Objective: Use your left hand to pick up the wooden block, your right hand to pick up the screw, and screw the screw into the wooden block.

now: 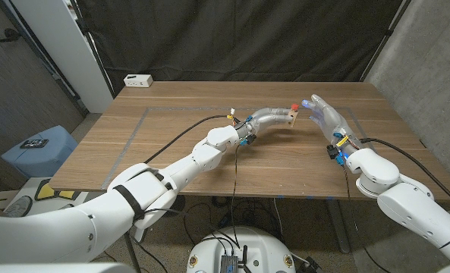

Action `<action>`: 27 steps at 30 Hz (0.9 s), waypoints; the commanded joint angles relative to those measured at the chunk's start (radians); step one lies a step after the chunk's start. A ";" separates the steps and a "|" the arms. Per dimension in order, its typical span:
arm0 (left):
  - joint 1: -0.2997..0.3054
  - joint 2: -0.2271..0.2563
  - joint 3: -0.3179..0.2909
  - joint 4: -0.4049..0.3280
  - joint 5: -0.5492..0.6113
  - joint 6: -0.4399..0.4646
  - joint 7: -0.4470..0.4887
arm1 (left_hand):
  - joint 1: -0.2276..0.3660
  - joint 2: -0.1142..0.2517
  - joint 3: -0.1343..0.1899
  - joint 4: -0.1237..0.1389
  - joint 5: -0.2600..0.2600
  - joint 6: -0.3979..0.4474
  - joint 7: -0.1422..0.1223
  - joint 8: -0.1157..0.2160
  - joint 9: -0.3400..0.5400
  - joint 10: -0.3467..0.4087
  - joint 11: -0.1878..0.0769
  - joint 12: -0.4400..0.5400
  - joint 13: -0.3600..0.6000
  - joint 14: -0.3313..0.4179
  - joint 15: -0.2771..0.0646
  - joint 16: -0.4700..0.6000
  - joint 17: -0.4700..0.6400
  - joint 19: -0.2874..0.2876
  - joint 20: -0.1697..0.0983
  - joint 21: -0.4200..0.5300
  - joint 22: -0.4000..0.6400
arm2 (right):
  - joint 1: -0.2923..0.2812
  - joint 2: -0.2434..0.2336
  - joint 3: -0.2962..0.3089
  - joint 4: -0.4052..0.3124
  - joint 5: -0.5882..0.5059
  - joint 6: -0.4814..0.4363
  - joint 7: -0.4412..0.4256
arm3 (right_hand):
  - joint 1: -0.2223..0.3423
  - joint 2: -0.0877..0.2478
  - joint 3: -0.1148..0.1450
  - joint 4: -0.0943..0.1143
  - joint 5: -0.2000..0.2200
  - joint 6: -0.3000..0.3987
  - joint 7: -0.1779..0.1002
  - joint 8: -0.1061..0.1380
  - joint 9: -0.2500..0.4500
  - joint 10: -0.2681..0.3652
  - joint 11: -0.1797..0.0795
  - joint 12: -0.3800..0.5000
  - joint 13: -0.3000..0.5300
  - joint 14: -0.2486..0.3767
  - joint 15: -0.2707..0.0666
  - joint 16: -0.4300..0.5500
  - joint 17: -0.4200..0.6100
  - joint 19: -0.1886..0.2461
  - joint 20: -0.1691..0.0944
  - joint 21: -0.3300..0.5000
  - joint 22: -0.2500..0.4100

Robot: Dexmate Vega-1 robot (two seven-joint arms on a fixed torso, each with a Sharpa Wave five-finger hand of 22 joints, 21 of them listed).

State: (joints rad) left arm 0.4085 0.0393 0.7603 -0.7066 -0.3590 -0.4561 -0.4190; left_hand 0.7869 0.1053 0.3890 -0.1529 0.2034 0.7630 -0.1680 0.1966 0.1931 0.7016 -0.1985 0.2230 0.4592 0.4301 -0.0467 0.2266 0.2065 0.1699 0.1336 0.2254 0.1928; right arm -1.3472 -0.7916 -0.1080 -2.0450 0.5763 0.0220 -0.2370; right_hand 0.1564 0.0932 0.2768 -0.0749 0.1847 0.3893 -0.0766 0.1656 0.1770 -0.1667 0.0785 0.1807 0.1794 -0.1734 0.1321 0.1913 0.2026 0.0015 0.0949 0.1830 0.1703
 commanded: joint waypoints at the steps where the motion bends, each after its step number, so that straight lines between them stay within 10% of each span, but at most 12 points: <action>1: 0.002 0.003 0.001 -0.008 0.000 0.004 0.005 | 0.001 0.008 0.008 0.000 0.006 0.023 0.014 0.007 0.005 0.002 0.010 0.003 0.002 0.006 -0.026 0.004 0.004 0.006 0.006 0.007 0.005 | 0.032 0.022 -0.033 0.032 0.008 0.034 0.022 | -0.016 0.001 -0.005 0.006 -0.003 -0.015 -0.001 0.003 0.000 -0.033 -0.003 -0.008 0.002 -0.087 0.001 -0.002 0.006 -0.019 0.002 -0.006 0.001; 27: -0.011 -0.009 -0.001 0.026 -0.004 -0.013 -0.007 | 0.000 0.007 0.009 0.000 0.006 0.021 0.013 0.006 0.005 0.000 0.011 0.003 0.002 0.005 -0.027 0.003 0.003 0.006 0.006 0.007 0.005 | 0.063 0.029 -0.076 0.046 0.020 0.044 0.024 | -0.047 0.005 -0.009 0.022 -0.006 -0.025 -0.003 0.012 0.000 -0.073 -0.015 -0.004 0.002 -0.126 -0.005 -0.002 0.010 -0.056 0.015 -0.005 0.002</action>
State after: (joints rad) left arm 0.4032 0.0354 0.7617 -0.6941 -0.3604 -0.4615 -0.4204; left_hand 0.7888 0.1032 0.3892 -0.1528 0.2004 0.7597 -0.1647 0.1985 0.1934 0.6973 -0.1942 0.2230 0.4593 0.4301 -0.0467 0.2267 0.2065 0.1699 0.1336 0.2254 0.1928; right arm -1.2918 -0.7655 -0.1708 -2.0039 0.5921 0.0633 -0.2097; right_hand 0.1169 0.0995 0.2638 -0.0548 0.1810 0.3621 -0.0823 0.1704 0.1771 -0.1719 0.0732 0.1732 0.1793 -0.1734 0.1321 0.1913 0.2118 -0.0485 0.1055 0.1772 0.1701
